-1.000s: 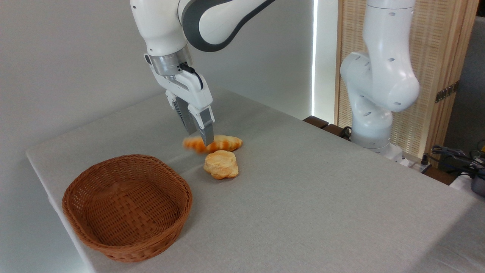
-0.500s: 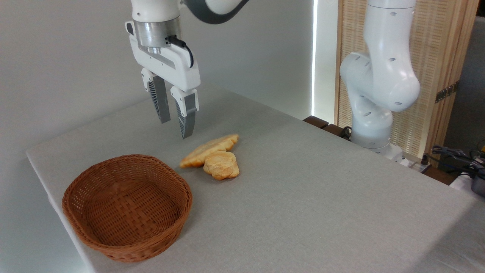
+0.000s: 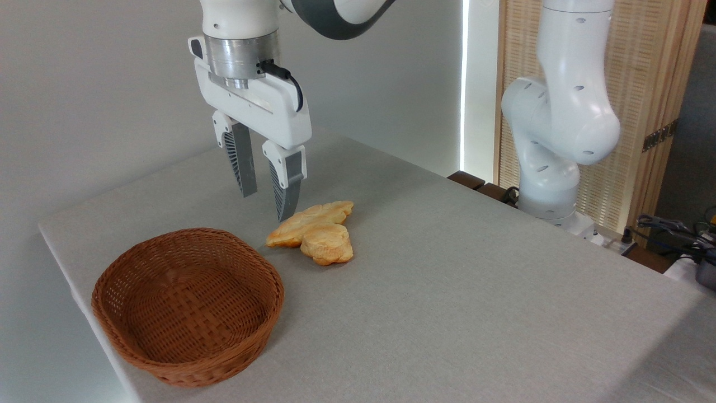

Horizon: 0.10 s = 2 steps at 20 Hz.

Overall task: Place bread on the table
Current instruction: 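Open the gripper and raise it away from the bread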

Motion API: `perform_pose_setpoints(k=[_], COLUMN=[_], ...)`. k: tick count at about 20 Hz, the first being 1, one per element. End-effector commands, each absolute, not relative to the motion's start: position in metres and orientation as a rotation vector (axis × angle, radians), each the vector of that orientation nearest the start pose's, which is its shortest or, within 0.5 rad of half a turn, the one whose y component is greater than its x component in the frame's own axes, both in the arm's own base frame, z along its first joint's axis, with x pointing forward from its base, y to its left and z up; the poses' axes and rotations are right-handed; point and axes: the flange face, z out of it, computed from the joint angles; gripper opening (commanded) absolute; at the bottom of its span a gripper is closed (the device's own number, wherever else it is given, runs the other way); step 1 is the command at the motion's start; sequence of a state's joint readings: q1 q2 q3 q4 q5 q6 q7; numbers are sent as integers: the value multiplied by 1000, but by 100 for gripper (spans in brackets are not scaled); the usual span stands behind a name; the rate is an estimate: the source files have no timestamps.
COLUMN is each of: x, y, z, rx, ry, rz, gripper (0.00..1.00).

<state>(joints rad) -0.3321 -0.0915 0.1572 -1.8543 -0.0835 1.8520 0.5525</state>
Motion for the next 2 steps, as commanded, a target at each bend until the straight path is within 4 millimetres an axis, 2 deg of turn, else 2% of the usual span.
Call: perform_pose_setpoints(k=[1, 2], x=[538, 538], y=[-83, -83], z=[572, 572], rx=[-3011, -3010], ry=[1120, 1120], rz=[-178, -178], gripper=[100, 100])
